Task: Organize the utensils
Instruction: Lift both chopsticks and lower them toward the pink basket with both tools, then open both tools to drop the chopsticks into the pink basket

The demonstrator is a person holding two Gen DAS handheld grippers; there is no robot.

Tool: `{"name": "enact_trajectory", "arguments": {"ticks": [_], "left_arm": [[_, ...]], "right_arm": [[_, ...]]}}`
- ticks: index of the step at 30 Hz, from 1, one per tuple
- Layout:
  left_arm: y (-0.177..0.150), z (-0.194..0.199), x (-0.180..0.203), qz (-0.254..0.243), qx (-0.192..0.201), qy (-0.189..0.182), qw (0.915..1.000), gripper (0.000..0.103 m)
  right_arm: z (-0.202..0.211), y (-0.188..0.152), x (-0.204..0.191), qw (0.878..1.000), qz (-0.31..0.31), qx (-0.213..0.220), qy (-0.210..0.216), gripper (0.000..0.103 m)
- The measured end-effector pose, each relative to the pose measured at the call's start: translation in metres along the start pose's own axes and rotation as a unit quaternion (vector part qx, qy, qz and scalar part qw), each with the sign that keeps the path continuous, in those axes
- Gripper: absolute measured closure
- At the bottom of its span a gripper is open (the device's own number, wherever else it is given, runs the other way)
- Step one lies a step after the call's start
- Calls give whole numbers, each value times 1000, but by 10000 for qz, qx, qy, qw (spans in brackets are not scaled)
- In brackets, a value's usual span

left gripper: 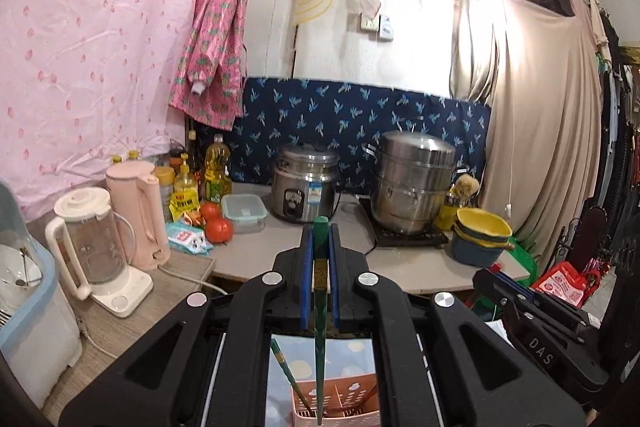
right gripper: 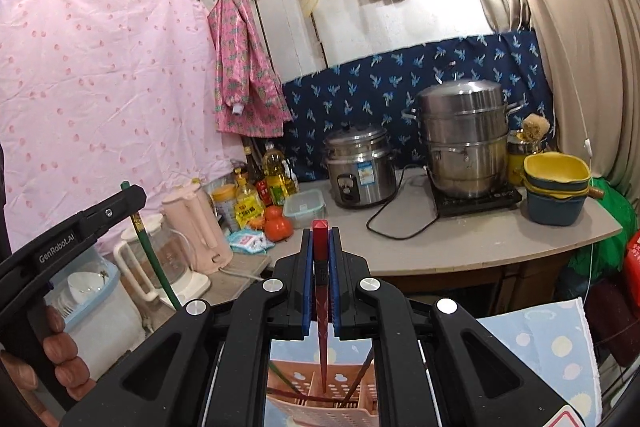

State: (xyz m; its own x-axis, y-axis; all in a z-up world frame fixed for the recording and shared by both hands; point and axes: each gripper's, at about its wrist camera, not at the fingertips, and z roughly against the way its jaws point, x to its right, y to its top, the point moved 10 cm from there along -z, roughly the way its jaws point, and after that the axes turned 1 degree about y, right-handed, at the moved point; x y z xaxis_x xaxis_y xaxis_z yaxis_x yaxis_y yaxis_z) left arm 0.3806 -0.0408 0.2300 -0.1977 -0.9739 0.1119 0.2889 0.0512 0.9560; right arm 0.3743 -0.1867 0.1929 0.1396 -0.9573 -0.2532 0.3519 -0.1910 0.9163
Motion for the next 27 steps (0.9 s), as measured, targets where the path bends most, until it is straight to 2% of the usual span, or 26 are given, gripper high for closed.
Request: {"name": "enact_trajectory", "arguments": {"ticks": [6,12,16,25,27], "left_arm": [[-27,-24,-9,70,-316,59,9995,96],[5,-4,-13,19,61,54,10000,96],[9,-7,-10,21,109,69,9999,96],[-41,-42,-15,188,-375,87,9991,96],[-48,-44,-18,195,-401,127,9989,95]], "right_arm": [[-31,-40,8,9991,-13,-422,-2,96],[-38,-43,10,9990,-77,-438,10,96],[-40,-42,9,9990,-61,-451,1,96],[-49,-68,14,9970,154,-745,-132,95],[-48,-71,14,9971,205,-697,-221,87]]}}
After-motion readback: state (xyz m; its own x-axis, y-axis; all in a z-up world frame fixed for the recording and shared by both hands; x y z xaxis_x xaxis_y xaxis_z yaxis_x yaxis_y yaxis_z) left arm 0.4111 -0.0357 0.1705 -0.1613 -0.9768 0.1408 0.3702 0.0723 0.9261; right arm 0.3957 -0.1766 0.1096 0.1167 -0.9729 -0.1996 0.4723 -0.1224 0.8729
